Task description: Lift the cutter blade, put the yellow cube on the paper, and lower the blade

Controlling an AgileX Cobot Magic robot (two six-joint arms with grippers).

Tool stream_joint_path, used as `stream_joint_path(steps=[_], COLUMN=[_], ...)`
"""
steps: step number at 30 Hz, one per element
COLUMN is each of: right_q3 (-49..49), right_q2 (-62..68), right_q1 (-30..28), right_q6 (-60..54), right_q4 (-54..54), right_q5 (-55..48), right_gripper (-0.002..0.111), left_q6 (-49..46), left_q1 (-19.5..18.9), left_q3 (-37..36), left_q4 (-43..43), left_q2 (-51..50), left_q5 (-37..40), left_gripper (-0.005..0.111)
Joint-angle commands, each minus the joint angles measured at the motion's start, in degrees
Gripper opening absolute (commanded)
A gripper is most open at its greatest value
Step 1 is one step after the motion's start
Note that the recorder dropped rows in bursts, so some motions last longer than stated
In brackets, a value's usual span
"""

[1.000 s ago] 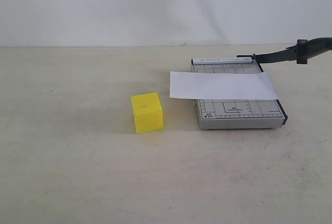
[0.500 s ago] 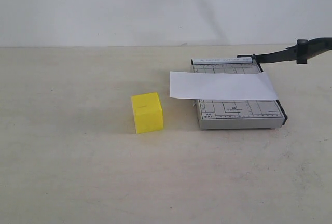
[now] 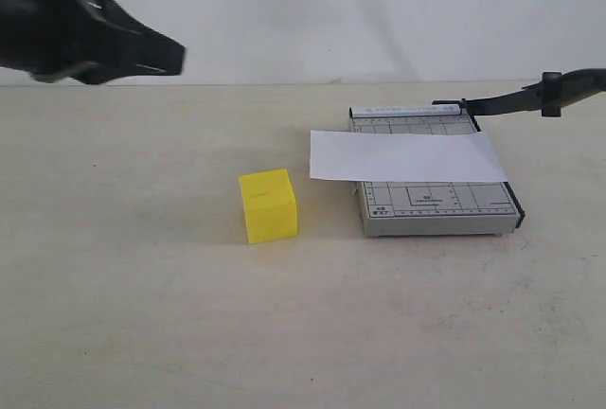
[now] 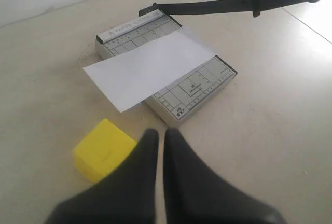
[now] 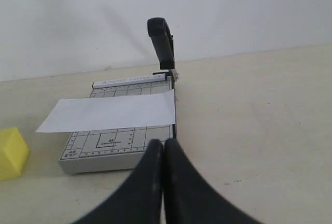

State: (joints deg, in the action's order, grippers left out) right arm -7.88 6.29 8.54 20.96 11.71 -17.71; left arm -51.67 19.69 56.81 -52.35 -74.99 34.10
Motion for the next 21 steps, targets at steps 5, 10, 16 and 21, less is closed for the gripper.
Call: stream_joint_path(steps=[5,10,16,21], right_q3=[-0.4,-0.4,-0.4,-0.4], right_q2=[-0.4,-0.4,-0.4,-0.4], right_q1=[0.0,0.0,0.0,0.0], right_q6=[-0.5,-0.5,-0.2,-0.1], right_q4=[0.8,0.8,0.6,0.6], right_q5=[1.9,2.2,2.4,2.4], right_gripper=[0.000,0.000,0.000,0.000], left_q6=[5.2,1.1,1.1,1.1], left_q1=[26.3,30.1,30.2,30.2], left_q3=[2.0,9.5,21.7,28.8], left_q4=[-4.6,-2.1,-2.2,-2.1], left_q2=[-21.1,-31.8,-42.6,-49.8], left_q5=[-43.1,-41.8,-41.8,-41.8], left_gripper=[0.004,0.004,0.004,0.004])
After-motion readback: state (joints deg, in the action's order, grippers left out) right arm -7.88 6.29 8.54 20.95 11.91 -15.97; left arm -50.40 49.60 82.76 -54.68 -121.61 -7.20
